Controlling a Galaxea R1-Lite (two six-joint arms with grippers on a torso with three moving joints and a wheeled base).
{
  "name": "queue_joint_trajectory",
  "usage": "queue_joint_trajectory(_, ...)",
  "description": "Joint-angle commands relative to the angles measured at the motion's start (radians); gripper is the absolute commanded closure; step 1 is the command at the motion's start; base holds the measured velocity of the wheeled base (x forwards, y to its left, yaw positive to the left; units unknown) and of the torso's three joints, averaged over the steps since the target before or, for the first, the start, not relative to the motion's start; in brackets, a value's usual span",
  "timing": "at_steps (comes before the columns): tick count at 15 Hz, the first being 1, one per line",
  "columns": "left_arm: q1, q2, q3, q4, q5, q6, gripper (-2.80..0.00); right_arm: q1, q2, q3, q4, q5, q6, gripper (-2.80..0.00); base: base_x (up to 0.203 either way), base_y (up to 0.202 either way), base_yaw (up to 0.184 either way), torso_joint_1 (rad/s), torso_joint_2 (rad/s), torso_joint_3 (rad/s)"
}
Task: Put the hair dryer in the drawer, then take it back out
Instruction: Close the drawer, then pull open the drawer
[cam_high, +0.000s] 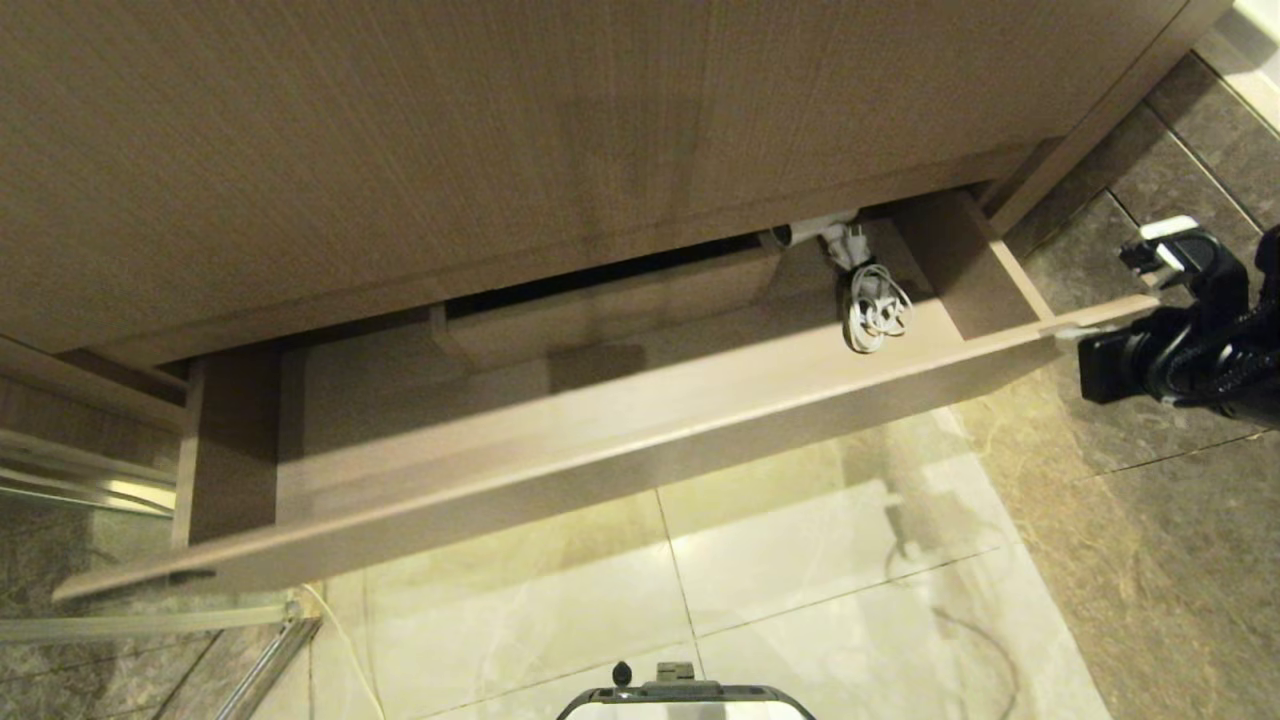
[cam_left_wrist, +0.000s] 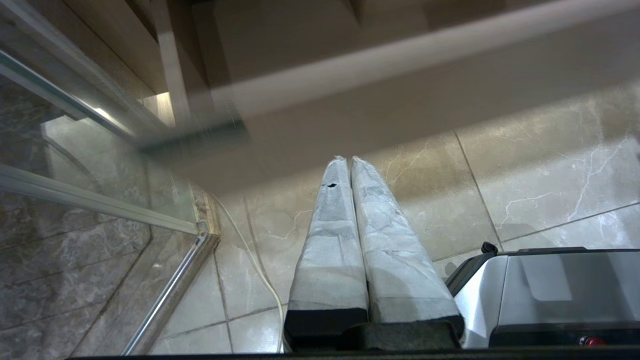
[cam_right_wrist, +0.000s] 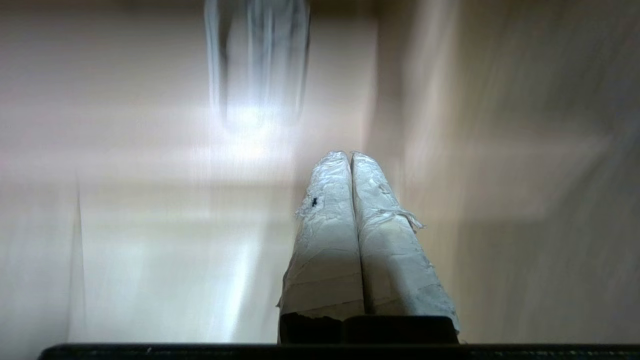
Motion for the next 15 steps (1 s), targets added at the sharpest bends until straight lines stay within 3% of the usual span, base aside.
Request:
queue_joint_trajectory(1, 0.000, 0.000, 0.001, 0.000, 0.000, 0.000, 0.00, 0.010, 0.038, -0.035, -0.034, 0.002, 0.012, 0.00, 0.000, 0.000, 0.000, 0.000, 0.00, 0.000)
queue_joint_trajectory(6, 0.000, 0.000, 0.002, 0.000, 0.000, 0.000, 0.00, 0.009, -0.060, 0.093, 0.021, 0.003, 0.004, 0.00, 0.000, 0.000, 0.000, 0.000, 0.00, 0.000)
queue_joint_trajectory(11, -0.001, 0.000, 0.002, 0.000, 0.000, 0.000, 0.00, 0.009, -0.267, 0.240, 0.260, 0.000, -0.013, 0.00, 0.000, 0.000, 0.000, 0.000, 0.00, 0.000)
queue_joint_trajectory(15, 0.000, 0.000, 0.000, 0.000, 0.000, 0.000, 0.00, 0.009, -0.377, 0.307, 0.318, -0.001, -0.015, 0.00, 0.000, 0.000, 0.000, 0.000, 0.00, 0.000)
